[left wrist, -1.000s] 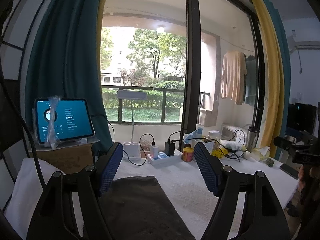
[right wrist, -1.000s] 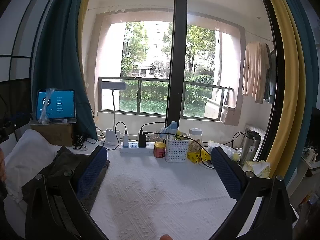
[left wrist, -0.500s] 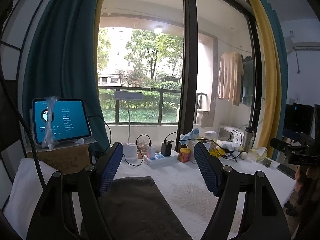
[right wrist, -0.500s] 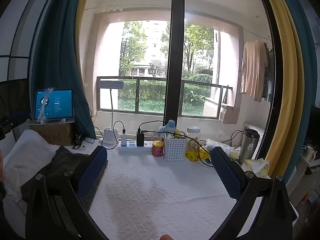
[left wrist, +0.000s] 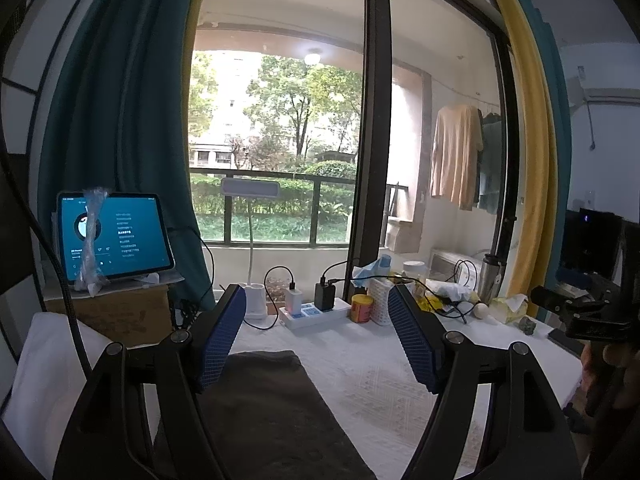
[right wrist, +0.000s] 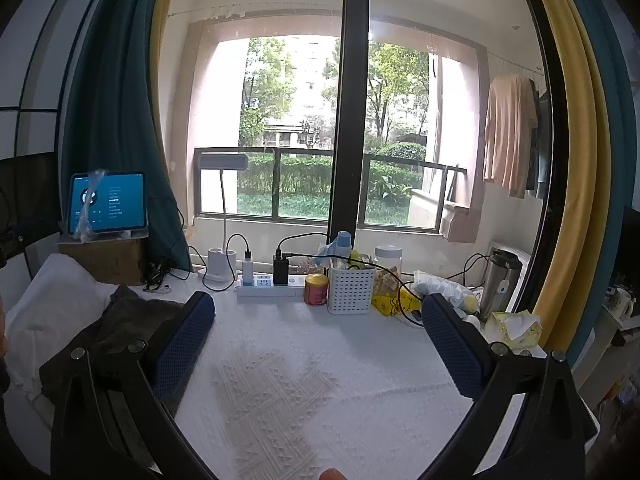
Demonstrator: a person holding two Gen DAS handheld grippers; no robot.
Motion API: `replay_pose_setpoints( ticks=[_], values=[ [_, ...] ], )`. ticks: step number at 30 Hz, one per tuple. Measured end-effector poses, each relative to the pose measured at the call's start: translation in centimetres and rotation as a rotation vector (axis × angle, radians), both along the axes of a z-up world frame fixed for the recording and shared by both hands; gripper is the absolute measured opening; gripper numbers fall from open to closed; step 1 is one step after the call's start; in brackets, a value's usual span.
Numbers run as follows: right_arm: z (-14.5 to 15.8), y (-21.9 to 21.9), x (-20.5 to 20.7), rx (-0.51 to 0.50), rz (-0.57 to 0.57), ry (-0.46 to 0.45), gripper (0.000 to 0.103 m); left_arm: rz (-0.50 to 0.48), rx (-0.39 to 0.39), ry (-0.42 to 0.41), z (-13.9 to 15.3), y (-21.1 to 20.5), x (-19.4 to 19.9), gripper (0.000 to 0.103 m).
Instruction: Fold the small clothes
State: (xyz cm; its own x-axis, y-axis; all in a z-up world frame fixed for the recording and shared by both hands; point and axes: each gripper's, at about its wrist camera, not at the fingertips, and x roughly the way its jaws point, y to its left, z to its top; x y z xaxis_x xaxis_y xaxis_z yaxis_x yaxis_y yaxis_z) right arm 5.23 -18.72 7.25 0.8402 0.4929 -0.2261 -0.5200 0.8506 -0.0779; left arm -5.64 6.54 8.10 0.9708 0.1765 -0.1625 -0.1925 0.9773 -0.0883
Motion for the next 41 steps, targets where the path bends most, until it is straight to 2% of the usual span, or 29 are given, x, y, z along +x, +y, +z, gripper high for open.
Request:
replay_pose_setpoints(
  ticks=[36,41],
  values=[
    [-1.1,-0.2,0.8,-0.007,-0.004,0.028,0.103,0.006,0.017,0.008,0.1,-0.7,0.8,0.076],
    [-1.3,0.0,1.0,-0.008,-0.002,0.036,0.103,-0.003,0.003,-0.018,0.0,-0.5,0.6,0.076]
  ],
)
